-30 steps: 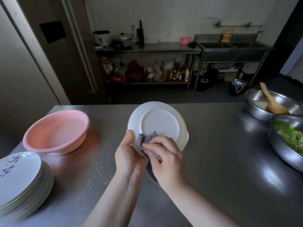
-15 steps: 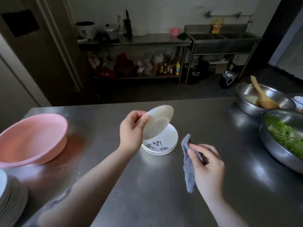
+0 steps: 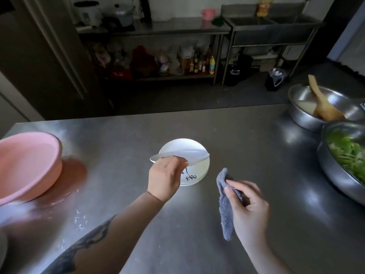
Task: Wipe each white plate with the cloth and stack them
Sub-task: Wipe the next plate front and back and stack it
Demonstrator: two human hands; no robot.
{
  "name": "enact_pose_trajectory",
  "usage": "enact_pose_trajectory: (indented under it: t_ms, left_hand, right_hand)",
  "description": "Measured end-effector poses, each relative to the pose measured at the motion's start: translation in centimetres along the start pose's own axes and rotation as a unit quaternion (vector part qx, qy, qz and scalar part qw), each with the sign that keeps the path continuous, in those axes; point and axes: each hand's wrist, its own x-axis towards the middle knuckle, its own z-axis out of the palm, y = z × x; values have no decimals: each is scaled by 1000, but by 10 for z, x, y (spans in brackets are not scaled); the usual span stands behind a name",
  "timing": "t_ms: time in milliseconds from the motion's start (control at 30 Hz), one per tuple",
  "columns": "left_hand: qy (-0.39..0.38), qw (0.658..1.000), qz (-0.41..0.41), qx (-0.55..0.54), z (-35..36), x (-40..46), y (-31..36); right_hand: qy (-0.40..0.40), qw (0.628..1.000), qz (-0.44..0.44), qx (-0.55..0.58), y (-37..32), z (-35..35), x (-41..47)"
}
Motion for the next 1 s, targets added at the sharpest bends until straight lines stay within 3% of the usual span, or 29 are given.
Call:
enact_pose_trajectory:
  t_ms: [200,567,700,900,1000]
  left_hand:
    - [-64,997,31,-37,16,-36,-7]
    - [-192,975,-107,-41,37,-33,-8]
    - [-197,966,-161,-48,44,-34,-6]
    - [-233,958,-158,-53,32,-35,-5]
    - [-192,966,-170,-43,-1,-45,0]
  right_hand:
    - [-13,1000,21,-3,10,4,-6]
    - [-23,999,32,-10,11,7,-9]
    - [-26,999,38,-12,13,6,-10]
    - [-34,999,38,-15,13,7,-13]
    - [-54,998,20,-11,6,8,-14]
